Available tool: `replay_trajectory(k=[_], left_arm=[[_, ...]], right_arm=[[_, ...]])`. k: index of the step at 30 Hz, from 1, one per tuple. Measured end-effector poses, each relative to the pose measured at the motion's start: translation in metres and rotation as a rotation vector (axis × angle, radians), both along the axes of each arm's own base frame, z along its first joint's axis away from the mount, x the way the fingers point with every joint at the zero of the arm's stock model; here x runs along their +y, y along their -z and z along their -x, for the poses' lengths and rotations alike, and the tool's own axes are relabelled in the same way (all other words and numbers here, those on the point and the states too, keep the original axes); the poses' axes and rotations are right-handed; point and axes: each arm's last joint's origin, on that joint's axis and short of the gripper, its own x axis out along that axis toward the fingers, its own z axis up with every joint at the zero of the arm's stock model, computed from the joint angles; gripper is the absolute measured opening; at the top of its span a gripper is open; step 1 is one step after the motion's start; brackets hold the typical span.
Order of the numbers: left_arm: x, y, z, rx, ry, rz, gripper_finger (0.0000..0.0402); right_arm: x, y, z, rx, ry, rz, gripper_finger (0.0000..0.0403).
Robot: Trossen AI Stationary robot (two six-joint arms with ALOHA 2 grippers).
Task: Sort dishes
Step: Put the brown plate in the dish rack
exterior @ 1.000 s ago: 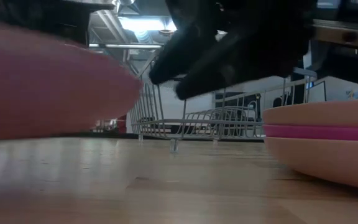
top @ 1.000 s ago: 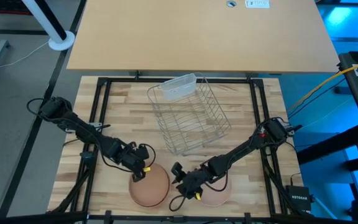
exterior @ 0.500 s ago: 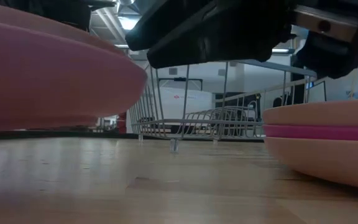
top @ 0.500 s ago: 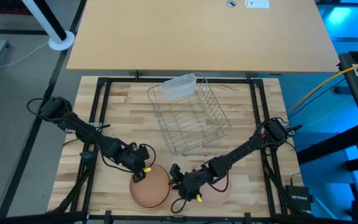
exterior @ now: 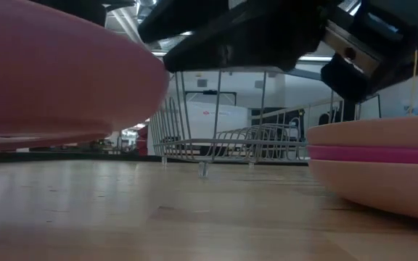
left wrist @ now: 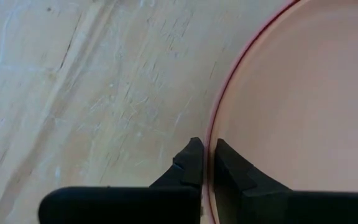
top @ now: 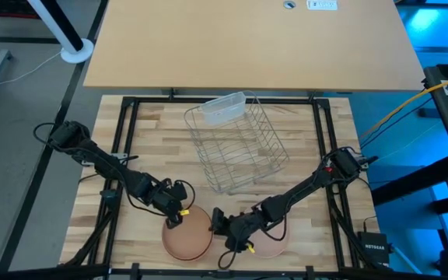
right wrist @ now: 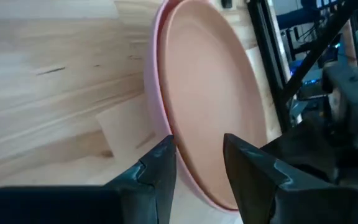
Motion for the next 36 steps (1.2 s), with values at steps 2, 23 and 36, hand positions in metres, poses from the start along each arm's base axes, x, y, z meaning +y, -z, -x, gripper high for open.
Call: replay_trajectory(k=[2, 23, 36], left_arm=[[0.000, 0.000, 0.000, -0.002, 0.001, 0.004, 0.0005], [0.000, 0.000, -0.001, -0.007, 0.000, 0.006, 0.0007], [0.000, 0.000, -0.001, -0.006, -0.001, 0.006, 0.0006]], right_arm=[[0.002, -0.005, -0.002, -0.008, -0.009, -0.009, 0.0137], [0.007, 0.005, -0.004, 0.106, -0.054, 0.019, 0.0137], [0.009, 0.006, -0.002, 0.076, 0.026, 0.087, 0.0137]])
